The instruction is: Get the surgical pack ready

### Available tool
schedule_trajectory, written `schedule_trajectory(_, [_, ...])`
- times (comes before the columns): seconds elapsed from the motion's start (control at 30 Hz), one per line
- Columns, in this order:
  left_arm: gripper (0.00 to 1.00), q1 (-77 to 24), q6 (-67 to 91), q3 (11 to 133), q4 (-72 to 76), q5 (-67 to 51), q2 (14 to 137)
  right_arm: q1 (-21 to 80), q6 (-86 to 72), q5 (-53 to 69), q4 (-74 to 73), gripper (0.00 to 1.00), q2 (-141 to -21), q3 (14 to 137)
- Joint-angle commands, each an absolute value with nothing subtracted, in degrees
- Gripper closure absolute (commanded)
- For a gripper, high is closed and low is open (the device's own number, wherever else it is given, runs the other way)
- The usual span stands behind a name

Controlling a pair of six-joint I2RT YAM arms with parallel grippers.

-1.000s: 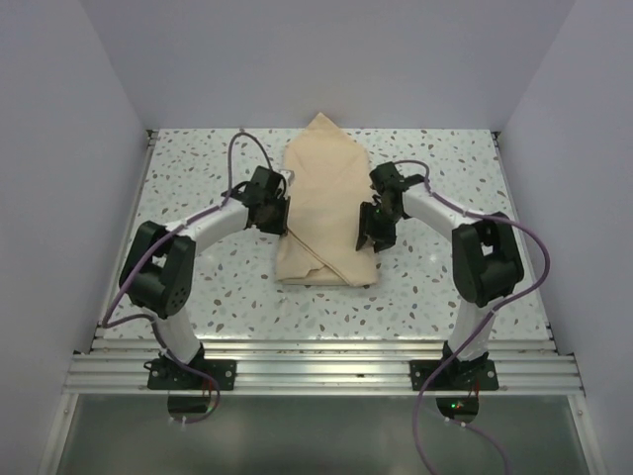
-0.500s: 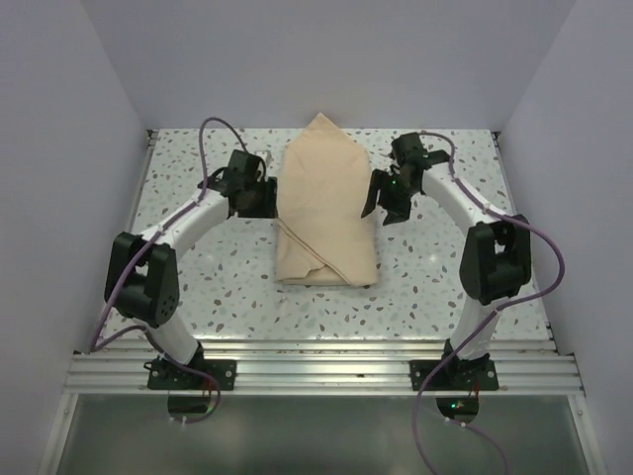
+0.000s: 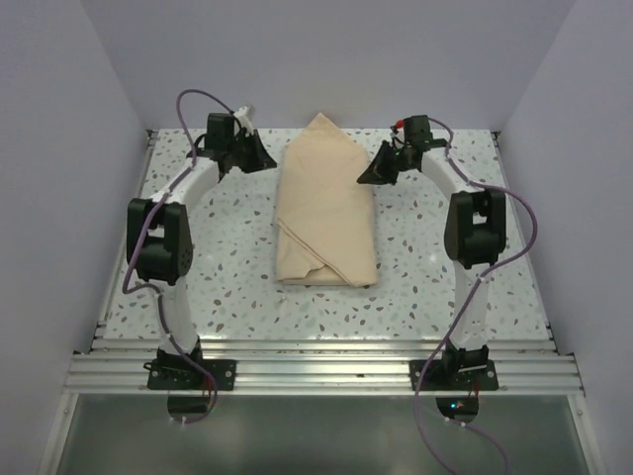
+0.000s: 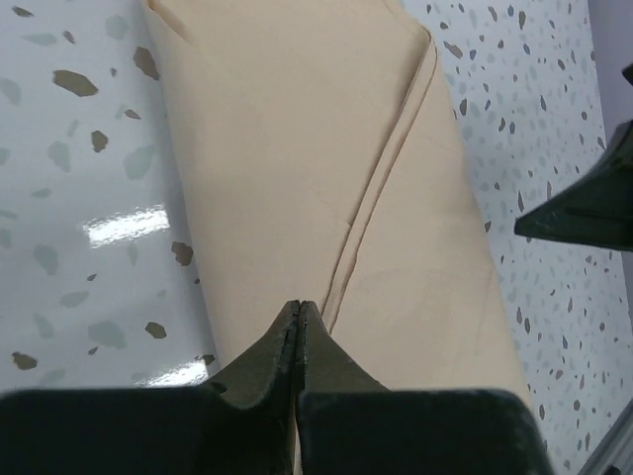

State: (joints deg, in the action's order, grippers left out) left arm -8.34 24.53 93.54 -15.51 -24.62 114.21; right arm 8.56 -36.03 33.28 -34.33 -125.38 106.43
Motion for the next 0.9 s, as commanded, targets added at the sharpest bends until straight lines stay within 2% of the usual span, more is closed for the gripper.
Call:
schedule_trajectory(0.0, [1.00, -8.6, 29.2, 94.6, -6.2, -35.8, 117.9, 7.2, -40.5, 41.1, -24.4, 1.00, -130.0, 111.5])
schedule_trajectory(0.13, [1.00, -8.8, 32.9, 93.5, 3.3, -41.5, 123.0, 6.1, -48.4, 44.7, -15.5, 1.00, -135.1, 111.7])
schedule_trajectory(0.27, [1.00, -8.8, 33.1, 94.6, 4.0, -40.3, 127.3, 5.9, -52.4, 46.0, -8.6, 1.00, -139.3, 109.8])
schedule_trajectory(0.37, [1.00, -8.7, 32.0, 95.3, 2.6, -37.0, 129.7, 5.7, -52.7, 44.5, -8.0, 1.00, -141.8, 109.6])
schedule_trajectory(0.67, [1.00, -8.7, 29.6, 101.2, -9.1, -23.4, 137.4, 5.4, -48.4, 35.6, -19.2, 1.00, -145.4, 112.6])
schedule_trajectory(0.87, [1.00, -8.6, 30.5, 101.4, -5.8, -25.0, 132.8, 4.7, -51.8, 38.4, -12.5, 1.00, -143.1, 112.9])
